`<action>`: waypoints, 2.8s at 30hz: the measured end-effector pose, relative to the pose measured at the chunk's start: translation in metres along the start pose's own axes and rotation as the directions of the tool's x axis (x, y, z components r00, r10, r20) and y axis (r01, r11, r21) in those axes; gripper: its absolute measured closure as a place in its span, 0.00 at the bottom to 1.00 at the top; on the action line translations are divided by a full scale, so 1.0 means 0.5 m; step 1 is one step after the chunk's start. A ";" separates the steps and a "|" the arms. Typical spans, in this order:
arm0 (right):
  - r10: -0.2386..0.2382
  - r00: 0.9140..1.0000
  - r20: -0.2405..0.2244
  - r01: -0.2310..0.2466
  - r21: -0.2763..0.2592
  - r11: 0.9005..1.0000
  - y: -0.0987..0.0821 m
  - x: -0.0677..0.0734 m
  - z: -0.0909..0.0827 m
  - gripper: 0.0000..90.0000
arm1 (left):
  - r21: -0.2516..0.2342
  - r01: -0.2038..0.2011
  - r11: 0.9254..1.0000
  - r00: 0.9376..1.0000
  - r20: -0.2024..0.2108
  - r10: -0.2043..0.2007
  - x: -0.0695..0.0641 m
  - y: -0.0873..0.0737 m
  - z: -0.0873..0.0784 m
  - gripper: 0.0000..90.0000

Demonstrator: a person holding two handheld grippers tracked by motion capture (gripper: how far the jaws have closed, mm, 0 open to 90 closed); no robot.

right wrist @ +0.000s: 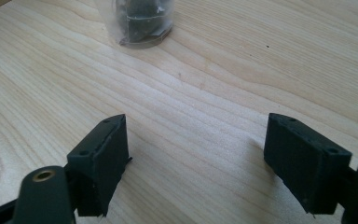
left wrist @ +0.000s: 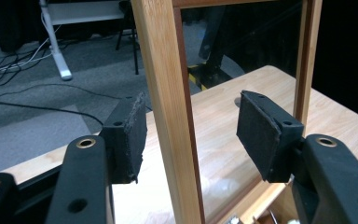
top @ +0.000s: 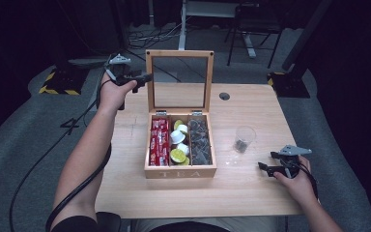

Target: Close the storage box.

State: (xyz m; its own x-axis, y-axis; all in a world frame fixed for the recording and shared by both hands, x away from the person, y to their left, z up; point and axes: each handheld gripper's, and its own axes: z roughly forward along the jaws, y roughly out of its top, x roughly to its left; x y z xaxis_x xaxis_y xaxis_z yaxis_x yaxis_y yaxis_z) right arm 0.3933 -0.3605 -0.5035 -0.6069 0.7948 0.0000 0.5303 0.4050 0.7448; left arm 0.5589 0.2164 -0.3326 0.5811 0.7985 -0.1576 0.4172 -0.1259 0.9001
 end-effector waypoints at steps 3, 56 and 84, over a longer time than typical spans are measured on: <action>0.001 1.000 0.000 -0.001 0.000 1.000 0.000 0.000 0.000 0.25 | 0.010 -0.004 1.000 1.000 -0.003 0.004 0.004 0.001 0.015 0.51; 0.004 1.000 0.005 -0.004 0.000 1.000 0.000 0.002 0.000 0.25 | 0.014 -0.105 0.994 0.994 0.040 0.104 -0.101 -0.046 -0.098 0.69; 0.006 1.000 0.009 -0.006 0.002 1.000 0.000 0.003 -0.001 0.25 | 0.011 -0.273 0.962 0.961 0.044 0.272 -0.192 -0.159 -0.167 0.59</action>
State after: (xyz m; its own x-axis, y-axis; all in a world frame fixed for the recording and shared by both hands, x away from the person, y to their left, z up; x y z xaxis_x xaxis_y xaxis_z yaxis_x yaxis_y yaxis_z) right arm 0.3919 -0.3593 -0.5033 -0.5983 0.8013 -0.0017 0.5353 0.4012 0.7433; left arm 0.4115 0.1991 -0.3550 0.7025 0.7076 0.0755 0.2507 -0.3455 0.9043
